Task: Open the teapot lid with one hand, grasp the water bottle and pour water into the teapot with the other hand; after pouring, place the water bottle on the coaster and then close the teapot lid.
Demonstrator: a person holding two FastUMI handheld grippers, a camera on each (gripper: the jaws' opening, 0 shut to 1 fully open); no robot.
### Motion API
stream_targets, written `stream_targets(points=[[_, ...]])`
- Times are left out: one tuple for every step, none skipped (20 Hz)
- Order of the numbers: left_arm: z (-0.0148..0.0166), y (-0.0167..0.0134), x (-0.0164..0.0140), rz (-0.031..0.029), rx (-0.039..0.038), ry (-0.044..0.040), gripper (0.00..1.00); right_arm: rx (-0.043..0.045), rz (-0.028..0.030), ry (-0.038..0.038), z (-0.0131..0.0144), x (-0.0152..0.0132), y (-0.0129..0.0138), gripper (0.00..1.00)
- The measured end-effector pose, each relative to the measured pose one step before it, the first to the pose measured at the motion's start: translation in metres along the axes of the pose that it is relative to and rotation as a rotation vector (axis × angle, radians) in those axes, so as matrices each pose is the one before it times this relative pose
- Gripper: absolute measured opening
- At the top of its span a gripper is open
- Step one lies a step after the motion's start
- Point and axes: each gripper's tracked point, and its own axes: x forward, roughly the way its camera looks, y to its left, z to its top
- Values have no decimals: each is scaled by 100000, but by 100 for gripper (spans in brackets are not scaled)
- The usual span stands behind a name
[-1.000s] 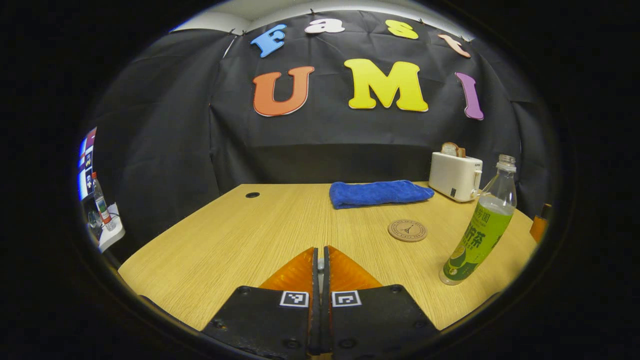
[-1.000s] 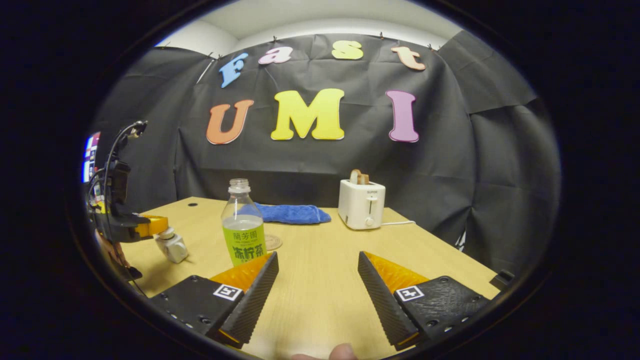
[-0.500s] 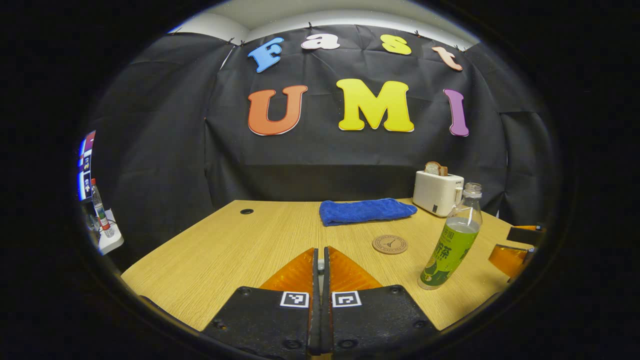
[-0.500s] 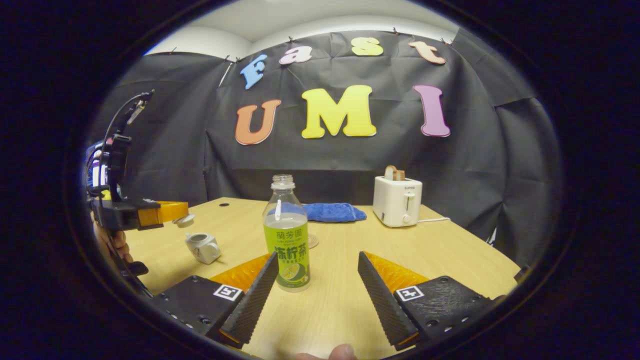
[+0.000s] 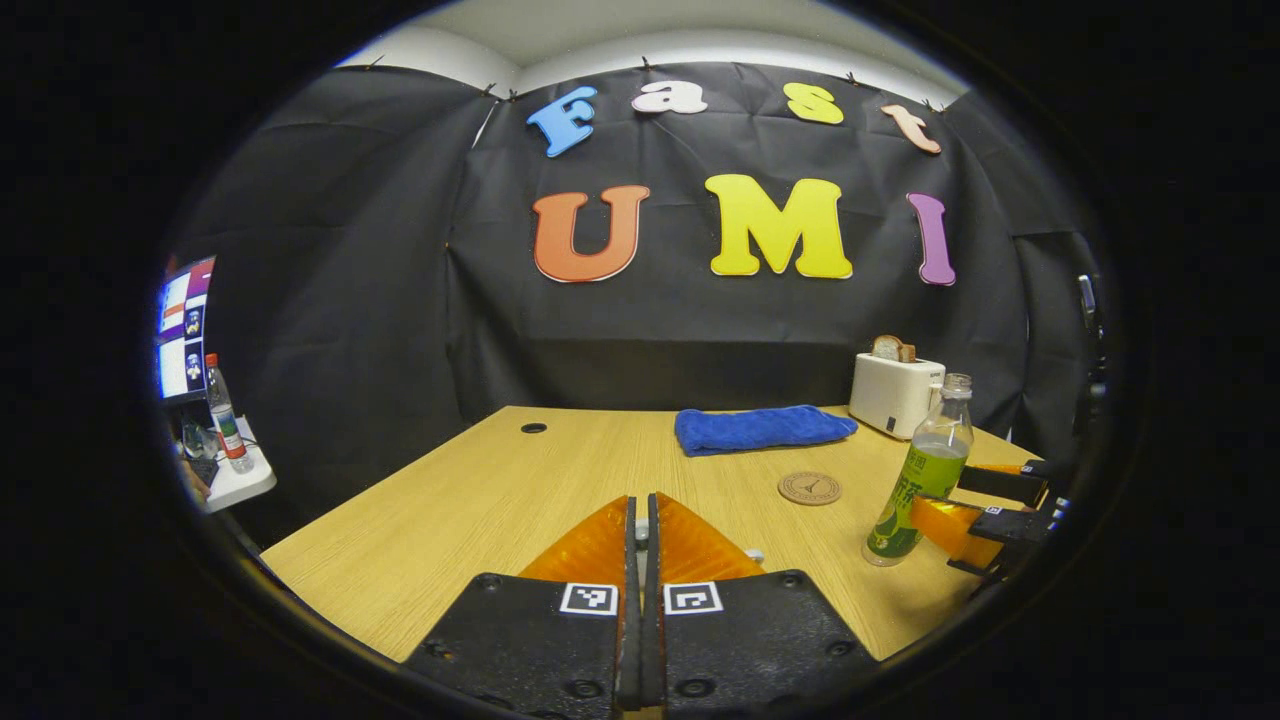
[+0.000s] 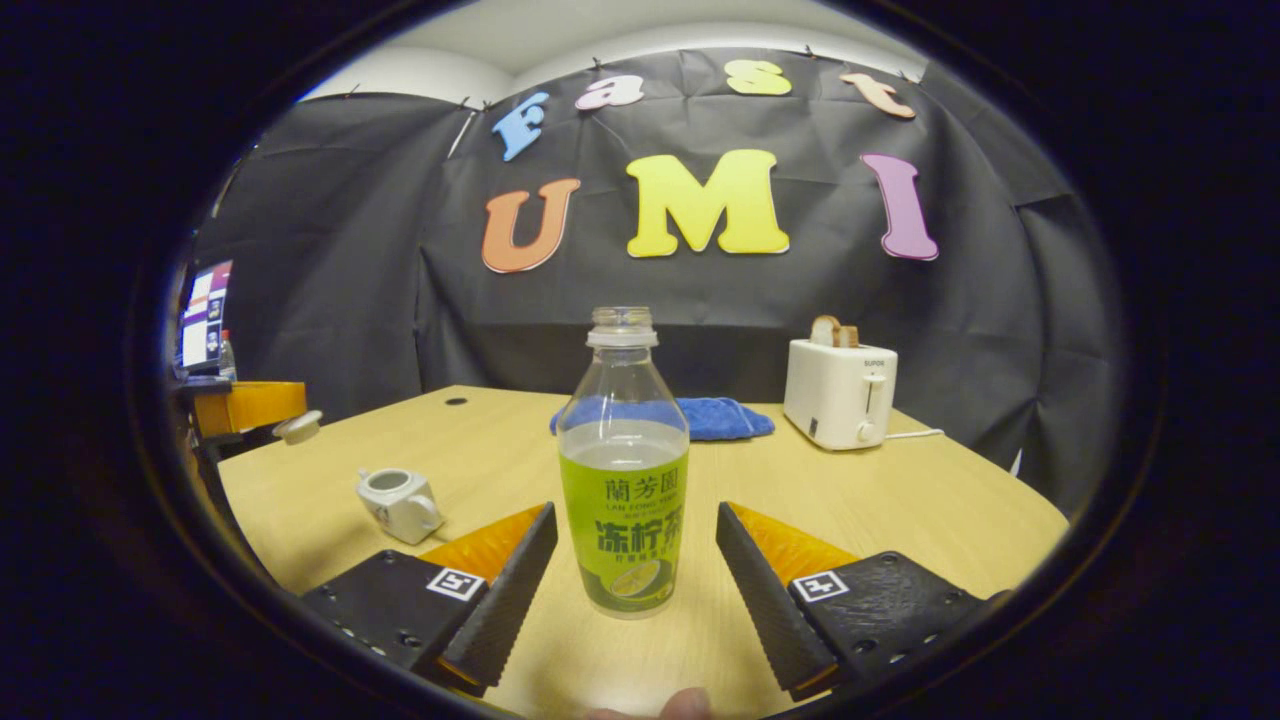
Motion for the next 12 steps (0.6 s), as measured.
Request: stream_targets(points=[[-21,338,-160,391,-259,-230,2,605,-626,229,38,422,98,96],[8,164,-94,98,-284,-198,3,463,-7,493,18,376,105,97],[-82,84,-52,-121,20,72,3,506,-209,546,-252,208,85,94],[-65,47,59,-112,245,11,3,591,-143,257,54,183,94,89],[-109,115,-69,123,320,17,3,209,101,536,27,493,173,87],[-111,116,-43,104,181,-38,3,138,64,272,135,108,231,85],[-111,129,120,-33,49,150,3,-993,176,285,101,34,159,76],[-98,125,-12,102,40,65,3,-2803,1316,1106,60,-127,338,75],[-58,17,19,230,178,19,3,-3653,810,671,60,83,388,73],[-142,178,77,213,465,88,3,-4295,-513,59,421,33,31,72],[-383,189,134,283,575,278,3,-5048,-558,-257,540,-158,48,71],[-66,169,54,271,427,-98,2,-5747,-1000,-688,717,124,-27,71]])
